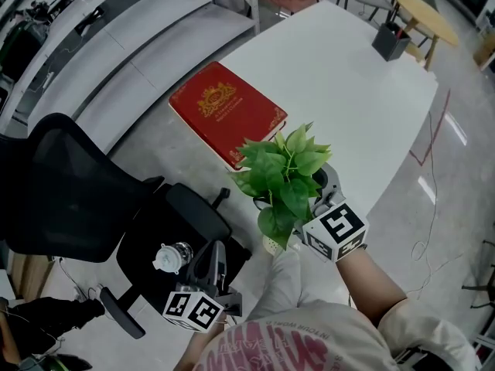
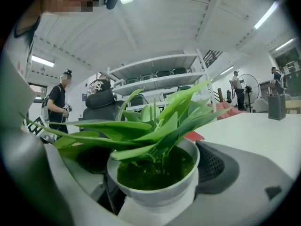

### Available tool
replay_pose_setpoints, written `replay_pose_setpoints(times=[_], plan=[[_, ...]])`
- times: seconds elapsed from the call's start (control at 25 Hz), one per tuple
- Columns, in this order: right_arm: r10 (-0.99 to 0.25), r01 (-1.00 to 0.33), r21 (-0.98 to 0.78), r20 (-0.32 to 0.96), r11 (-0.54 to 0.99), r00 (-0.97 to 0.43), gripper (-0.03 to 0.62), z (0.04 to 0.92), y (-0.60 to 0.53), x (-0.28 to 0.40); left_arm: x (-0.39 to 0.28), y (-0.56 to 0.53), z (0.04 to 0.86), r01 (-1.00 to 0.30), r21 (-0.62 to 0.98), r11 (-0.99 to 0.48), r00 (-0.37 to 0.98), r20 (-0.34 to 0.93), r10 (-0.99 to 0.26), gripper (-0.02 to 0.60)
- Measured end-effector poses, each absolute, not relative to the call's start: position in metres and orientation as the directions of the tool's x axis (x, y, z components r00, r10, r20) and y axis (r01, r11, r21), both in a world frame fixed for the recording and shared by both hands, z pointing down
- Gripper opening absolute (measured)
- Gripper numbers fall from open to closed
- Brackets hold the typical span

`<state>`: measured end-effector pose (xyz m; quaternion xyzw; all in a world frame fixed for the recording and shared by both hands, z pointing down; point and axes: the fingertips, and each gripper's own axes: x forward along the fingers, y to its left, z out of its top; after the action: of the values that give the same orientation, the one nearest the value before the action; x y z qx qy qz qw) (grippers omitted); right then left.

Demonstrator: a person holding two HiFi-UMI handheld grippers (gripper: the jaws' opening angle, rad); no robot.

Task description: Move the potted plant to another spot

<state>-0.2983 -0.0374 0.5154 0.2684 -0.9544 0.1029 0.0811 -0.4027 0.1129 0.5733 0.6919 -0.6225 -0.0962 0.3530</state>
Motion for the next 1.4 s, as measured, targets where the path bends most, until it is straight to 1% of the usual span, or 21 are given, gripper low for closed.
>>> replay_pose_setpoints(times=[0.44, 0.6, 0.76, 1.08, 1.4], plan=[[-0.483, -0.524, -0.187, 0.227, 0.831, -0.846, 0.551, 0.516, -0.038, -0.297, -0.405, 0.099, 0.560, -0.816, 0.578, -0.002, 0.207, 0.289, -0.935, 0.025], [-0.476, -0.520, -0.180, 0.236, 0.835, -0.847, 0.546, 0.509, -0.035, -0.289, -0.398, 0.088, 0.550, -0.811, 0.585, -0.015, 0.215, 0.275, -0.937, 0.025], [-0.475, -0.520, -0.166, 0.246, 0.838, -0.845, 0.546, 0.496, -0.033, -0.275, -0.383, 0.069, 0.533, -0.809, 0.584, -0.059, 0.251, 0.252, -0.935, 0.025], [-0.564, -0.599, -0.150, 0.222, 0.786, -0.796, 0.546, 0.455, -0.050, -0.222, -0.337, 0.024, 0.488, -0.798, 0.571, -0.192, 0.357, 0.191, -0.914, 0.025], [-0.645, -0.676, -0.113, 0.220, 0.728, -0.732, 0.546, 0.407, -0.082, -0.173, -0.306, -0.024, 0.433, -0.783, 0.547, -0.295, 0.429, 0.131, -0.894, 0.025]])
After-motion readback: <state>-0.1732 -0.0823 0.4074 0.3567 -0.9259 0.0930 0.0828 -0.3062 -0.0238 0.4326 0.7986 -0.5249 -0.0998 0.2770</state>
